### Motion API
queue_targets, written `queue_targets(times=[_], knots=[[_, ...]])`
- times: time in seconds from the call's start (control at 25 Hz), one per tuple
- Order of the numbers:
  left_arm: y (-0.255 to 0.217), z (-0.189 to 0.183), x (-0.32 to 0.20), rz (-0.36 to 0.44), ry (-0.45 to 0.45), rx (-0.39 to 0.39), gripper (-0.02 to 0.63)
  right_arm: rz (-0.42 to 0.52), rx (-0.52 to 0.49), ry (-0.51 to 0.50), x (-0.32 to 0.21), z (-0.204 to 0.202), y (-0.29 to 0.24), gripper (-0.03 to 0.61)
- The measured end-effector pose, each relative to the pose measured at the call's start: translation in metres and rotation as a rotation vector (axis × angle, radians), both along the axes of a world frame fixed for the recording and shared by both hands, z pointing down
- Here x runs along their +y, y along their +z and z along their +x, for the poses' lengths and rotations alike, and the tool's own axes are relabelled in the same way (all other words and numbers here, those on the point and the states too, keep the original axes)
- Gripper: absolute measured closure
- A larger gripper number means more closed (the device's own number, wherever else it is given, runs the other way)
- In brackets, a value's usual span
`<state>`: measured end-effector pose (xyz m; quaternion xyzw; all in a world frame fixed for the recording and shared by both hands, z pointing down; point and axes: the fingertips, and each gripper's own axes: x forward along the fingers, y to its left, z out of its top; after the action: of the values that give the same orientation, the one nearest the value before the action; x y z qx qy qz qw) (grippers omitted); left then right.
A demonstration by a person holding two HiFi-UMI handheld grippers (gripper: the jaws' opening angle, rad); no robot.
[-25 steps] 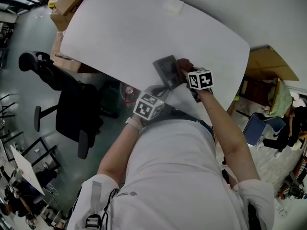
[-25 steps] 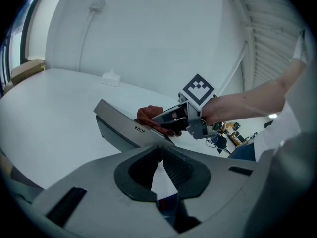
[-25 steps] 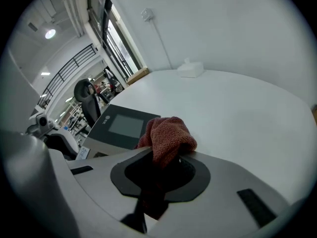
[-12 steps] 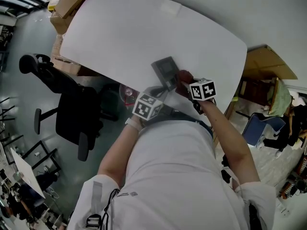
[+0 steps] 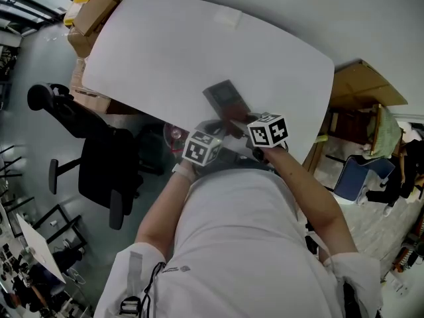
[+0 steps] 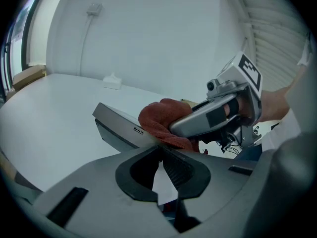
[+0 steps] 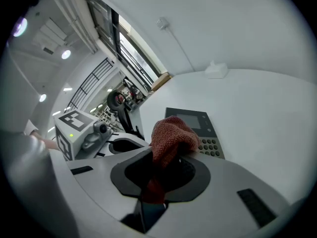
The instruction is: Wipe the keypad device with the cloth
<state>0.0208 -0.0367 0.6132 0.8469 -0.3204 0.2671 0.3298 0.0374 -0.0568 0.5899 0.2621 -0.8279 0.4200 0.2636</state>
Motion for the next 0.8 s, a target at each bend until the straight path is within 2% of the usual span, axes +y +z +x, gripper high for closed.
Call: queue_targets(times=[0.2,0.36,0.6,0.8], knots=[[0.000,0.000,-0.005,0.014,-0.004,-0.014,0.595,0.043,-0.092,0.071,-0.008,-0.001,-0.015,0.506],[-0.003,-0.008,-0.004,0.038,-0.025,-0.060,0.595,0.133,-0.148,0.168,-0.022,0.011,-0.036,0.506],[-0.077,-0.034,-0.021,0.220,-0.201,-0.007,0.597,0.321,-0.222,0.273,-0.040,0.039,-0.077,0.506],[-0.151,-0.050,-0.021,0.393,-0.265,0.021,0.601,0.510,-0.225,0.249,-0.037,0.040,-0.117,0.506]])
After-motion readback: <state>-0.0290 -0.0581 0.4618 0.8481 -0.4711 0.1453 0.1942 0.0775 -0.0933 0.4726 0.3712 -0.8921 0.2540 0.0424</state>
